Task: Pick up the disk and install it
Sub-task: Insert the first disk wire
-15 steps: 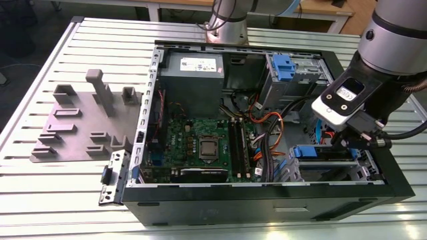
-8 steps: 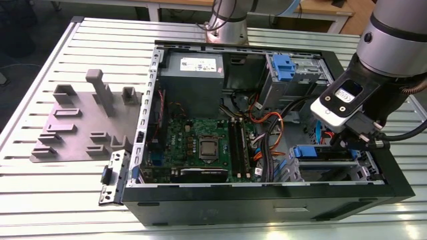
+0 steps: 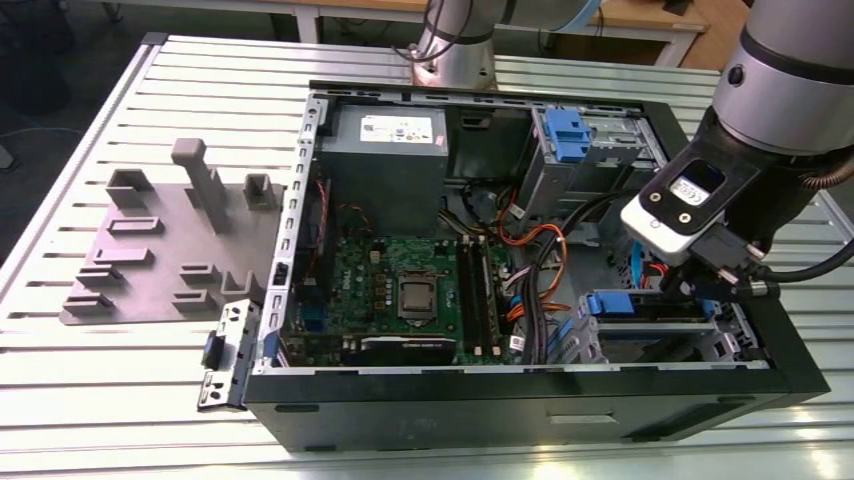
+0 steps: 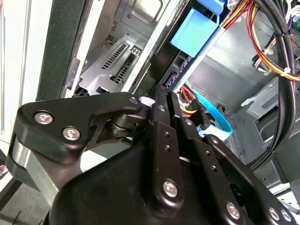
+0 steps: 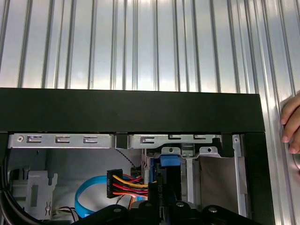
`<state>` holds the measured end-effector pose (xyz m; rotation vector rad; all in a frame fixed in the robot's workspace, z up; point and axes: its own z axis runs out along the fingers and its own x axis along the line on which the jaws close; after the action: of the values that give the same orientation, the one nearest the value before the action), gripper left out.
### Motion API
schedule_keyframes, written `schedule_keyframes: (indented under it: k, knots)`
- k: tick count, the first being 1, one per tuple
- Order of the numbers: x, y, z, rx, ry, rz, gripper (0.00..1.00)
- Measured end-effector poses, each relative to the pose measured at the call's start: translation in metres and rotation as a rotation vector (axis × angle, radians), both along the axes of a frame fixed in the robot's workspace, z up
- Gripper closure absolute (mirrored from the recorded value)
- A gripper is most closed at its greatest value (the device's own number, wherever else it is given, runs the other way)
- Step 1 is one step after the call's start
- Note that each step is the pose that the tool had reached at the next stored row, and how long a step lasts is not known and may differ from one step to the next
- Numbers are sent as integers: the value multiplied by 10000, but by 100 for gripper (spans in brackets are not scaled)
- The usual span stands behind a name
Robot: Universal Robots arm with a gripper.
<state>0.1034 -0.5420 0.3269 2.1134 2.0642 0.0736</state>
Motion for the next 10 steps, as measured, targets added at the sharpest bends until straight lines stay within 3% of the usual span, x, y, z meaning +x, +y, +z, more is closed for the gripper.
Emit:
schedule_keyframes:
  k: [4,5,10]
  knots:
    - [0,0,0,-1,-1,0,77]
    - [0,0,2,-1,-1,0,70]
    - [0,0,74,-2,11,0,70]
